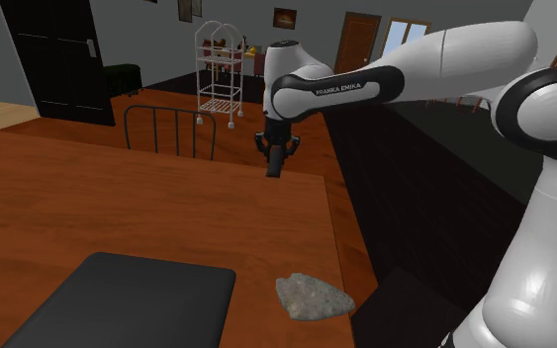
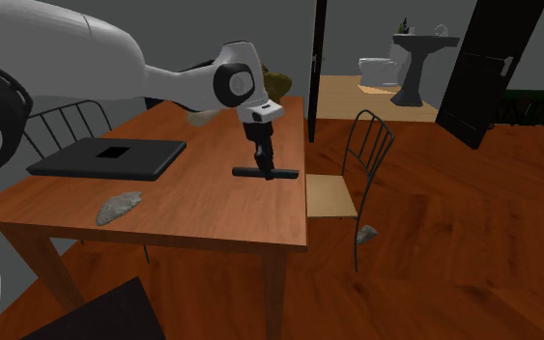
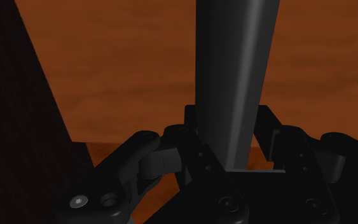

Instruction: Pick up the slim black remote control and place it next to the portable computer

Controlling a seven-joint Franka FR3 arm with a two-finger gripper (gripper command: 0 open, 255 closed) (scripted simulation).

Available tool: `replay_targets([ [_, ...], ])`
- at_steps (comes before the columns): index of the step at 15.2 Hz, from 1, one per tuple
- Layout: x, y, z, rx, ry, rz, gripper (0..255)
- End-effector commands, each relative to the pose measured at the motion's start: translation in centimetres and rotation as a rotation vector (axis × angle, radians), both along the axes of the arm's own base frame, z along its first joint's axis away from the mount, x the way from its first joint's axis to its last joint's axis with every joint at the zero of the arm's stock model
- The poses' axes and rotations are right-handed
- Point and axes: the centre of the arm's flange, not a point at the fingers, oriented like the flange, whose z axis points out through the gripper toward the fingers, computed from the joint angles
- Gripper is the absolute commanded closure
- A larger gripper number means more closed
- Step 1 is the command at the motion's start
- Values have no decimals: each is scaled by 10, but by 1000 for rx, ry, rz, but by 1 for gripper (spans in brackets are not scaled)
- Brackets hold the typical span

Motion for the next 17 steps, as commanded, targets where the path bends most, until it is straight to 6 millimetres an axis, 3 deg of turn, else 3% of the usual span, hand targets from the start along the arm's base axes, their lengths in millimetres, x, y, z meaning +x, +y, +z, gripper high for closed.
replay_targets([
  [1, 0, -2, 12, 0, 0, 0, 255],
  [4, 0, -2, 24, 0, 0, 0, 255],
  [17, -137, 102, 24, 0, 0, 0, 255],
])
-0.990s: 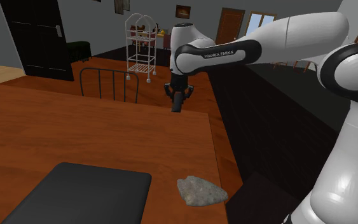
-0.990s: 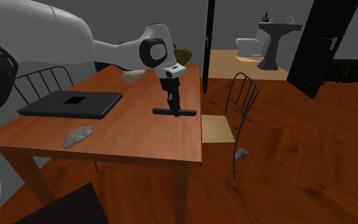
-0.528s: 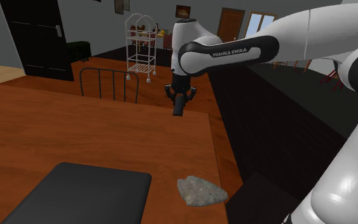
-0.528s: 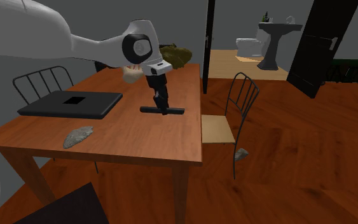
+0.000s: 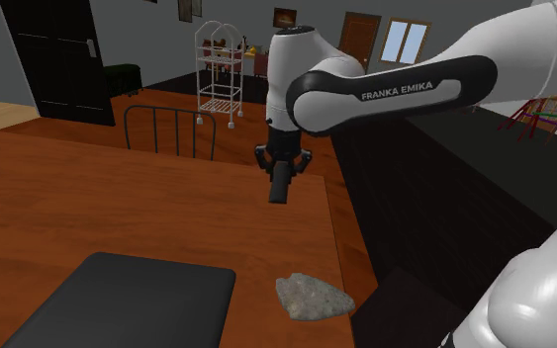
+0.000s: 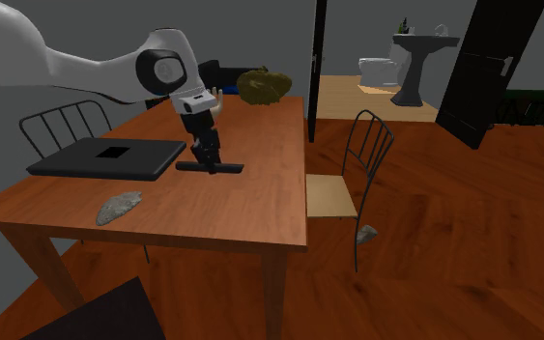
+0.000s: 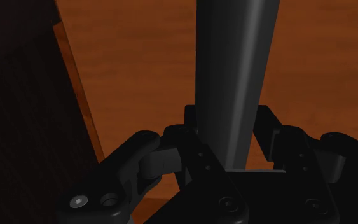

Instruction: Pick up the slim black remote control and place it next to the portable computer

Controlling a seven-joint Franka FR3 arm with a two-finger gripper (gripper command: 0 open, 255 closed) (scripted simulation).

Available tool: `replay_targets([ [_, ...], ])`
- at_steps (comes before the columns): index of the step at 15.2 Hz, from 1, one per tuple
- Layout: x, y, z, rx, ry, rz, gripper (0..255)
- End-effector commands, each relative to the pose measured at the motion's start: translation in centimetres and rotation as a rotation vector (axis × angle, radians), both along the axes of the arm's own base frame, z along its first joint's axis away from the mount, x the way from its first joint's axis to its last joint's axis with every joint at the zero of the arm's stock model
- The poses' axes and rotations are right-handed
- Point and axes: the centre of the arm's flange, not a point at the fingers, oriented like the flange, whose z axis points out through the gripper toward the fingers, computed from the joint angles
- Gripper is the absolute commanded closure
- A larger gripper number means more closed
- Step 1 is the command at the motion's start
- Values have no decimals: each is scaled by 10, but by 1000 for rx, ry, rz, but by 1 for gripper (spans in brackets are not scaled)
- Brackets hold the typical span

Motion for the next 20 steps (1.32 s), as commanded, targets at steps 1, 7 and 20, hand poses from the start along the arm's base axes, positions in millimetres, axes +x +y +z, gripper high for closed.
replay_targets([
  [1, -23, 14, 0, 0, 0, -1, 255],
  [7, -86, 62, 0, 0, 0, -1, 255],
  [20, -222, 166, 0, 0, 0, -1, 255],
])
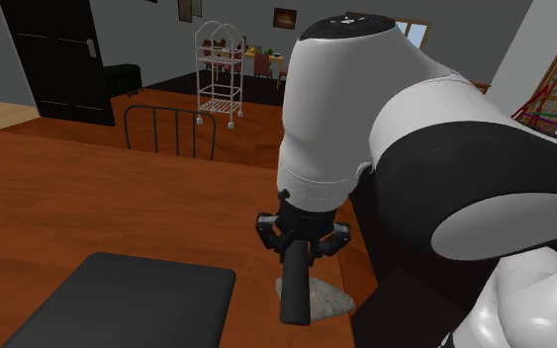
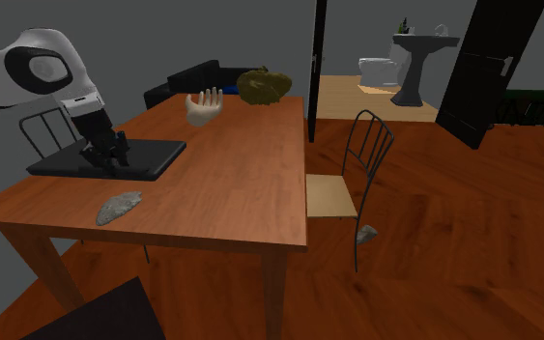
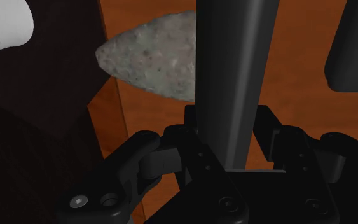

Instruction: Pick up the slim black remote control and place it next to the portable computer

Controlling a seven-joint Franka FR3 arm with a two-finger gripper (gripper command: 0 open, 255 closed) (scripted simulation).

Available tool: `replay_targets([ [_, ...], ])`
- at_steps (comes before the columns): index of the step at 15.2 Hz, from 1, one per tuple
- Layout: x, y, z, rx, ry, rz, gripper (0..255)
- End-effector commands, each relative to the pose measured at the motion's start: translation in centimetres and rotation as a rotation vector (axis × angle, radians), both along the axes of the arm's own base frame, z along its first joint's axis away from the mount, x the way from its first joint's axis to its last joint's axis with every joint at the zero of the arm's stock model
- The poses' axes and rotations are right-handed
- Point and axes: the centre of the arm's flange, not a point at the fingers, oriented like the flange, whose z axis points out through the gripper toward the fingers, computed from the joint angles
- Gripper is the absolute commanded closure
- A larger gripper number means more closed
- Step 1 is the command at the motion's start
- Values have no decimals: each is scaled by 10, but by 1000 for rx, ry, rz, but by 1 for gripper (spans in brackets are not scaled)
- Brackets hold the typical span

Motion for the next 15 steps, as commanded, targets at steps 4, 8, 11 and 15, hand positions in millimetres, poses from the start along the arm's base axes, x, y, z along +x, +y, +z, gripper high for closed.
replay_targets([
  [4, -53, 40, 0, 0, 0, -1, 255],
  [8, -95, 72, 0, 0, 0, -1, 255],
  [11, -130, 99, 0, 0, 0, -1, 255],
  [15, -130, 99, -21, 0, 0, -1, 255],
])
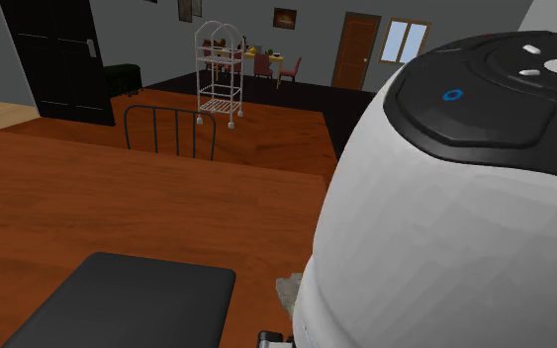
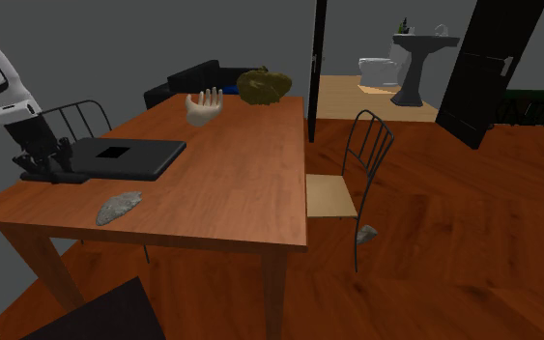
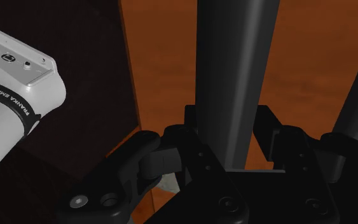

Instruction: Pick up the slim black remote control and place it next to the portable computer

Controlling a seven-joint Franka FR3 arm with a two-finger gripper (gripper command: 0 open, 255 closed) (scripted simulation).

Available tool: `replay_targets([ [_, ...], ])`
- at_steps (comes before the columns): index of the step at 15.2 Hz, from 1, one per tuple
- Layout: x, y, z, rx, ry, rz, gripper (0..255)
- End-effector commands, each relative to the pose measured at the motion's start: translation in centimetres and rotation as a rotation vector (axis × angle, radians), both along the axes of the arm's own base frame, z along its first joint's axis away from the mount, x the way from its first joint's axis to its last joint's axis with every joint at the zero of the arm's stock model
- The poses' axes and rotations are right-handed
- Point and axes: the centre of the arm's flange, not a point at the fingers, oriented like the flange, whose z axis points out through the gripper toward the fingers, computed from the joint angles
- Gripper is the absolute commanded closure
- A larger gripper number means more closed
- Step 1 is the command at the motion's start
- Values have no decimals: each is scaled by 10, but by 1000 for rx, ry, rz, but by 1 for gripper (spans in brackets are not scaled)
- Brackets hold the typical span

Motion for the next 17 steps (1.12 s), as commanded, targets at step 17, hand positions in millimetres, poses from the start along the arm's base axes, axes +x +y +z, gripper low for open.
replay_targets([
  [17, -1, 1, -78, 0, 0, -1, 255],
])
